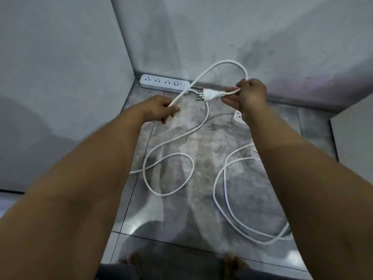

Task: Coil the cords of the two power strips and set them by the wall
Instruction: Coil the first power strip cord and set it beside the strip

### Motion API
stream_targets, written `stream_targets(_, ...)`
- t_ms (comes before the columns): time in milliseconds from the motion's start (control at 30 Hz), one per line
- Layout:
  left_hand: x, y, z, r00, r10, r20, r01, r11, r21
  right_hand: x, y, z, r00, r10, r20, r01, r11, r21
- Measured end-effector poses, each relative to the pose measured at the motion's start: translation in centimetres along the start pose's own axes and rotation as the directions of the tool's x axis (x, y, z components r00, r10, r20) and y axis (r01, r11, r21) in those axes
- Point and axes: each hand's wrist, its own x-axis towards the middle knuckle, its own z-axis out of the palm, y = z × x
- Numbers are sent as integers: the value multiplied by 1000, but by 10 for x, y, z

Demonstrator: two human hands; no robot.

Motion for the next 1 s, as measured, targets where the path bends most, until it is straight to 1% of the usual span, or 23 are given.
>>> stream_targets(67,-2,-2,-3,999,-26,-22,26,1000,1,5,-2,-3,998,56,15,-56,998,1)
stream_targets(133,1,5,-5,991,-69,-115,63,996,-56,3,5,-1,982,154,105,-154,988,-7)
stream_targets(167,5,10,-7,979,-88,-186,65,990,-127,1,10,2,965,206,162,-209,978,0)
stream_targets(200,10,16,-7,964,-106,-244,48,971,-235,0,15,4,945,245,217,-255,967,17)
stream_targets(233,15,22,-7,953,-130,-273,23,932,-363,-2,18,7,924,275,265,-294,955,34)
stream_targets(300,22,33,-2,949,-169,-268,-22,808,-589,-6,18,10,879,322,351,-363,930,55)
stream_targets(333,24,35,2,948,-179,-263,-40,752,-658,-6,19,12,865,337,372,-385,921,60)
stream_targets(367,26,36,6,947,-188,-260,-49,716,-696,-7,18,13,858,348,377,-397,916,58)
stream_targets(433,30,31,12,937,-226,-266,-40,689,-724,-7,19,16,863,357,358,-397,917,45)
stream_targets(500,34,25,11,898,-300,-322,-37,678,-734,-5,20,18,886,337,319,-370,928,48)
stream_targets(567,34,25,11,870,-342,-355,-16,700,-714,-4,19,22,914,290,283,-338,931,138)
stream_targets(600,31,26,12,874,-342,-346,15,730,-683,-2,18,25,928,267,260,-324,923,208)
stream_targets(667,23,28,18,910,-321,-263,102,788,-608,0,18,31,949,236,211,-293,906,304)
stream_targets(767,14,23,27,963,-269,-33,204,800,-564,1,18,37,964,216,153,-260,880,397)
stream_targets(833,9,20,32,967,-219,128,254,841,-477,2,18,38,966,217,141,-258,852,456)
stream_targets(867,9,20,34,961,-210,179,269,854,-445,2,19,37,963,225,149,-269,840,471)
stream_targets(900,9,20,36,957,-211,200,280,855,-436,1,19,36,958,235,163,-284,838,466)
stream_targets(933,10,22,38,958,-215,189,279,846,-453,-1,19,35,951,248,187,-308,834,458)
stream_targets(1000,15,29,38,971,-210,115,237,782,-576,-7,21,33,919,282,275,-379,826,418)
